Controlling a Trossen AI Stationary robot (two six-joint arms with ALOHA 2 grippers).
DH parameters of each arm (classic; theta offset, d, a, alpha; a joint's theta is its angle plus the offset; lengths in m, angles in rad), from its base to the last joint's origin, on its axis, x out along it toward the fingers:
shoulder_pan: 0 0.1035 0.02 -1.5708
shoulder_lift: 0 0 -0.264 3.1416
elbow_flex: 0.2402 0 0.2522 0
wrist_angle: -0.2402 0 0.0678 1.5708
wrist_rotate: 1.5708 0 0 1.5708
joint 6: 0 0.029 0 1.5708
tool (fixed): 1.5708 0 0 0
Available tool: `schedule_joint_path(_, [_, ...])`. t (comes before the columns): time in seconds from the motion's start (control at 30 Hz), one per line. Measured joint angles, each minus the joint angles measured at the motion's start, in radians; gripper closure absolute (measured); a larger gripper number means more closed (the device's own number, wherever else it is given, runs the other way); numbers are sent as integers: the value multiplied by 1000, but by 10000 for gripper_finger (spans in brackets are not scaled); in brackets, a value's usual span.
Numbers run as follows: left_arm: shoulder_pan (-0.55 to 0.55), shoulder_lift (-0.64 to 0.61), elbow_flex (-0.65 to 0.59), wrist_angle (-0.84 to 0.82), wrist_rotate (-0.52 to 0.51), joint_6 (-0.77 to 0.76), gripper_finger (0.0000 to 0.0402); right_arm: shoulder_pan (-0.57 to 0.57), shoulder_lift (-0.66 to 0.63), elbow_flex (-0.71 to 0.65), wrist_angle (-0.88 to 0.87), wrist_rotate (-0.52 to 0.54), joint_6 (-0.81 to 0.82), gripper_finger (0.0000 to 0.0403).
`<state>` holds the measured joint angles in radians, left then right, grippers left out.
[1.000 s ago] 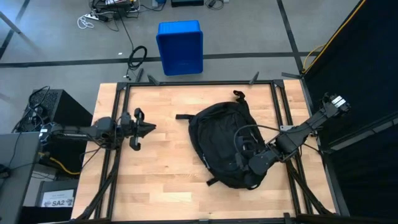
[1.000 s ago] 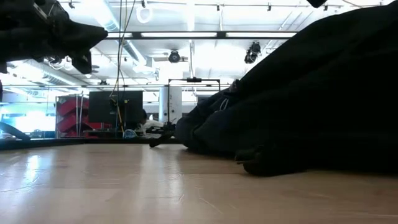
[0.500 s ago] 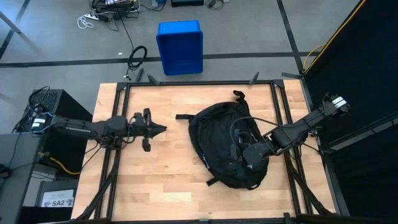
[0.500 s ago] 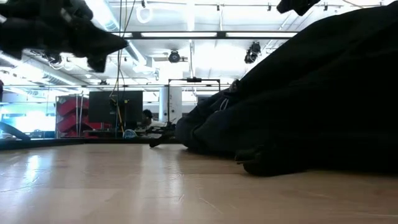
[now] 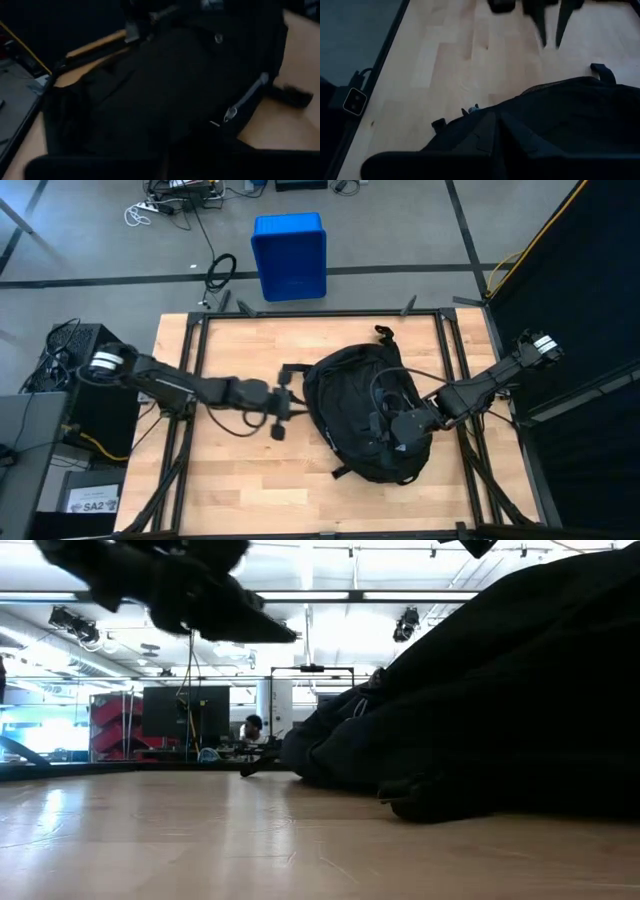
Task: Unpack backpack
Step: Open the black backpack
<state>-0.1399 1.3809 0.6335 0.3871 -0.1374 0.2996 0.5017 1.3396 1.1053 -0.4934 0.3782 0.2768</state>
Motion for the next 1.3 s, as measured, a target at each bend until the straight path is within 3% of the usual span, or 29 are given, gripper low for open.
schedule_joint_path(0.27, [-40,157,105,-73,-125,122,206,8,0,0,6,-5,11,403])
schedule_joint_path(0.47, [-60,226,112,-54,-244,264,155,8,0,0,38,-4,2,403])
schedule_joint_path(0.8, [-49,333,127,117,-345,426,147,-2,0,0,59,-2,-45,403])
schedule_joint_path(1.3, [2,494,270,89,-401,479,181,109,31,-19,105,-16,-40,403])
